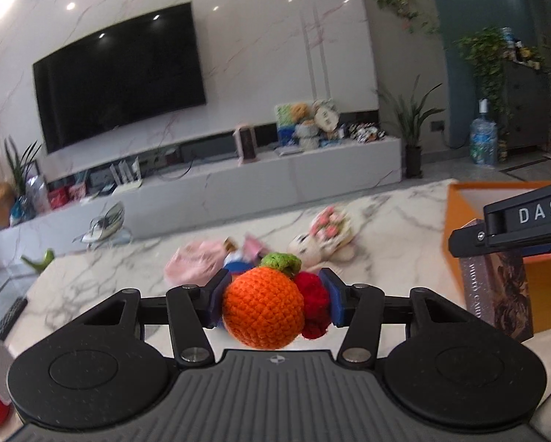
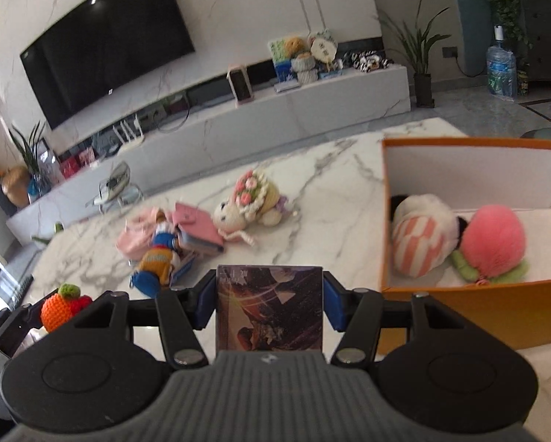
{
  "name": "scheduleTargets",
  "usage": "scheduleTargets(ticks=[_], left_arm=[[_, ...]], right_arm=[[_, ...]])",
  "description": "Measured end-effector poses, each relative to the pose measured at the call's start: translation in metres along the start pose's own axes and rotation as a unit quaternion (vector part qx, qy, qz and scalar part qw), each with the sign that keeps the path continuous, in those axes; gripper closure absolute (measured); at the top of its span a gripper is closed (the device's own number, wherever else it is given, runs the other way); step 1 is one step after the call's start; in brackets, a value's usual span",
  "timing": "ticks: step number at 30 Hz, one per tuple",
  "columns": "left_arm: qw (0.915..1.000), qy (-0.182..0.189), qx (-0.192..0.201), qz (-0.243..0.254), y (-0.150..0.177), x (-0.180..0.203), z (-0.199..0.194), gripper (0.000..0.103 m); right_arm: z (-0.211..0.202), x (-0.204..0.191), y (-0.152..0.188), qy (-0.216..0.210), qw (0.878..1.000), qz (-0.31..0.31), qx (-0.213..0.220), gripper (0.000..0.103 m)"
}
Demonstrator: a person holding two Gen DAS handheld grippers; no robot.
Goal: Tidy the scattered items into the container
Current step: 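Lower the orange ball and card box into the orange box with both tools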
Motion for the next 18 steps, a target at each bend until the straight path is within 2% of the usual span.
scheduleTargets(ticks=[4, 9, 13, 18], left_arm=[[0.9985, 0.026, 0.035, 0.033, -0.026, 0.035, -0.018, 0.043], [0.9932, 0.057, 0.067, 0.076, -0.052, 0.082, -0.028, 0.043], [0.9886, 0.082, 0.075, 0.102, -0.067, 0.115, -0.025, 0.043], [0.9834, 0.102, 0.073, 0.131, -0.080, 0.150, -0.012, 0.043]], right_arm=[[-0.032, 0.026, -0.011, -0.003, 0.999, 0.028, 0.037, 0.043], [-0.063, 0.071, -0.027, 0.016, 0.994, 0.072, 0.081, 0.043], [-0.080, 0.110, -0.039, 0.041, 0.988, 0.105, 0.107, 0.043], [-0.080, 0.151, -0.047, 0.070, 0.981, 0.142, 0.111, 0.043]])
Point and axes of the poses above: each gripper's, at about its wrist camera, not at the fingertips, and z roughly the way its jaws point, x to its right, y to its underside, the point moved 6 cm from there along z, roughly the way its jaws point, and after that the axes turned 14 degrees about -x, right-handed, at the moved point
